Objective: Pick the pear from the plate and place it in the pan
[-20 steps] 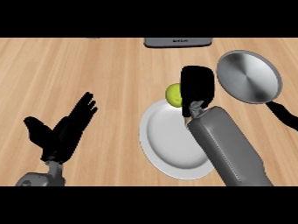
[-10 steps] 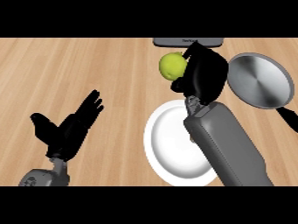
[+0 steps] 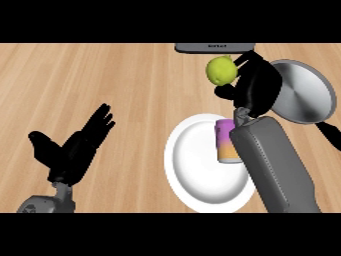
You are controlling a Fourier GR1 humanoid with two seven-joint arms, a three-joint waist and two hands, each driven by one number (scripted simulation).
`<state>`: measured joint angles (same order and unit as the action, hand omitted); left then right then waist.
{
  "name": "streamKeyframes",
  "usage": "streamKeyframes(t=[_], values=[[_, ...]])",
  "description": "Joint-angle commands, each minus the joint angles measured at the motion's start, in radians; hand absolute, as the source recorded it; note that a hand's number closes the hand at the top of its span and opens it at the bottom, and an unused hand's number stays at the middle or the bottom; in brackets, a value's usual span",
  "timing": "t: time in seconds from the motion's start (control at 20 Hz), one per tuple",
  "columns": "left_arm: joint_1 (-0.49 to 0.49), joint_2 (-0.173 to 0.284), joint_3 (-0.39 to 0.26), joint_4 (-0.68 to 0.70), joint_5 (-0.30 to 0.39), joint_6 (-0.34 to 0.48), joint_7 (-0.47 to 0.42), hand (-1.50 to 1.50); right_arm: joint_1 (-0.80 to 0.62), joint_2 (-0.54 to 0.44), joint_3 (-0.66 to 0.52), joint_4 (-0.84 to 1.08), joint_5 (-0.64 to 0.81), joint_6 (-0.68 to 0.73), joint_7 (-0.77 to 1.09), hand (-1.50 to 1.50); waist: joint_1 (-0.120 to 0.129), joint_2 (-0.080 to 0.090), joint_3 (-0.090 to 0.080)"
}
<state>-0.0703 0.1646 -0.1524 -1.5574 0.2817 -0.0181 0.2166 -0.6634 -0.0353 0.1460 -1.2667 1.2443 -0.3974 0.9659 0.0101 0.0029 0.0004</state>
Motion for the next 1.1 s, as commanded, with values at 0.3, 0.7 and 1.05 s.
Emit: streamKeyframes(t=[0.3,0.7,1.05], values=[[-0.037,-0.029,0.007,0.009,-0.012,0.007,0.036,0.0,-0.029,-0.144,-0.18,0.311,-0.01,-0.269,-0.182,1.5,0.002,0.003,0.0],[-0.025,-0.033,0.01,0.021,-0.015,-0.021,-0.011,0.0,-0.046,-0.263,-0.343,0.556,-0.069,-0.57,-0.323,1.5,0.014,0.01,0.001],[-0.017,-0.071,-0.035,-0.019,-0.051,0.013,0.017,0.0,-0.135,-0.388,-0.471,0.805,-0.257,-0.621,-0.598,1.5,0.035,0.016,0.004]])
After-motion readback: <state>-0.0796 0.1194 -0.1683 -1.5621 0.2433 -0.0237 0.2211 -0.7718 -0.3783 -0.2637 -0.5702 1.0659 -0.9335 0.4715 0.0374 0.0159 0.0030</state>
